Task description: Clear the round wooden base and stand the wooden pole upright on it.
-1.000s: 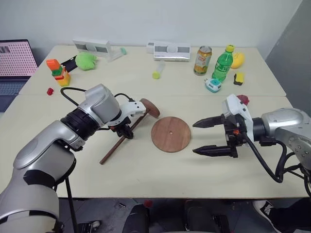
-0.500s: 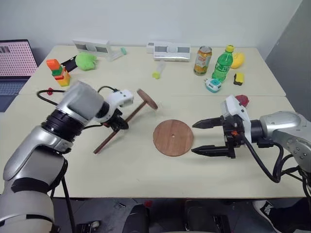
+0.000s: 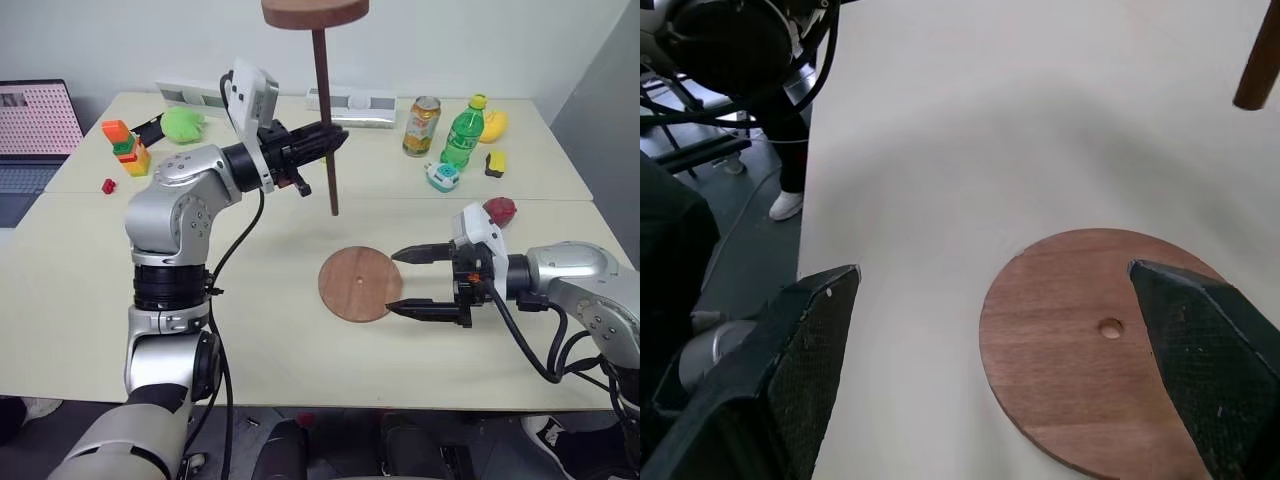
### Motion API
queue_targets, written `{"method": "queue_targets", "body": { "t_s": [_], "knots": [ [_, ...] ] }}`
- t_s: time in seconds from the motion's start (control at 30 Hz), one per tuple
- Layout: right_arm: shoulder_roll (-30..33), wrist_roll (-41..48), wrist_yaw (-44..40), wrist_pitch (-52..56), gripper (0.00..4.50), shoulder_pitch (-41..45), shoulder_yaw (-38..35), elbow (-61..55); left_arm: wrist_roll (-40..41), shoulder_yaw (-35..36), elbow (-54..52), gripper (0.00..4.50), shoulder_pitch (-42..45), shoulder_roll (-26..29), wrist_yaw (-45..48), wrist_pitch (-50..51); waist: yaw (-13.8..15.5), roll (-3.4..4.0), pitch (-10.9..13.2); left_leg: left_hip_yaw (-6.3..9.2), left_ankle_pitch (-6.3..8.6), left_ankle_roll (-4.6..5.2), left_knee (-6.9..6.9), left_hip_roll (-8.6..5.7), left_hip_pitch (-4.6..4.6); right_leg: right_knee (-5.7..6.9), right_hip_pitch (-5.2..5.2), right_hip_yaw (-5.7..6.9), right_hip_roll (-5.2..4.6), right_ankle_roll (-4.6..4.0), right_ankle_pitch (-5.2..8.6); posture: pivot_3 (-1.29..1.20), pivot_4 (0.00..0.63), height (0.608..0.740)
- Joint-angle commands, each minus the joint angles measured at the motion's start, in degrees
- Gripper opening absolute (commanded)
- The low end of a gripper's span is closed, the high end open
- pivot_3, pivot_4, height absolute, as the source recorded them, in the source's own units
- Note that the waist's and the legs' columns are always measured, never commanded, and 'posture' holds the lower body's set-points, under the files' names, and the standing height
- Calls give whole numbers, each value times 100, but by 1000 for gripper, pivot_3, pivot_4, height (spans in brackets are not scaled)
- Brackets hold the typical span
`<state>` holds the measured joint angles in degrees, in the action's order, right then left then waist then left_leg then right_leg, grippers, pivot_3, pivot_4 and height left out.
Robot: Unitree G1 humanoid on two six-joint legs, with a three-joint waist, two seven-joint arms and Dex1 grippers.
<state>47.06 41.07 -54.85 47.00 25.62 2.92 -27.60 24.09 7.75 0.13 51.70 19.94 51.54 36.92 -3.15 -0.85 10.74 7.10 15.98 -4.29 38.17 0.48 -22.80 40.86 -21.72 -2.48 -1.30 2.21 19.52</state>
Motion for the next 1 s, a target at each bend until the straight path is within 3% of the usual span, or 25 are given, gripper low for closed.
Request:
{"method": "queue_targets", "body": {
  "t_s": [0.03,0.3,0.53,1.0],
  "knots": [
    [71,-254,120,-292,4500,-193,-225,-93,193,-367,-515,266,-460,-289,174,-622,9,-1,-3,-2,0,0,-1,1,4,-1,6,-1,0,0,0,0,150,740],
    [197,-388,277,-365,4500,-939,-432,-334,319,-836,-655,266,-1148,-356,305,-760,22,-2,-3,1,1,1,3,-1,2,-2,8,0,2,0,0,0,150,740],
    [158,-321,456,-278,4500,-1086,-473,-484,210,-1173,-791,266,-1620,-125,552,-1036,19,-2,-3,2,1,2,-1,2,17,-5,23,0,6,0,0,0,150,740],
    [200,-451,606,-197,4500,-1171,-388,-459,-96,-1448,-341,266,-1832,-197,449,-1754,46,-2,-3,4,1,3,0,0,18,-9,29,2,5,0,0,0,150,740]
  ]
}}
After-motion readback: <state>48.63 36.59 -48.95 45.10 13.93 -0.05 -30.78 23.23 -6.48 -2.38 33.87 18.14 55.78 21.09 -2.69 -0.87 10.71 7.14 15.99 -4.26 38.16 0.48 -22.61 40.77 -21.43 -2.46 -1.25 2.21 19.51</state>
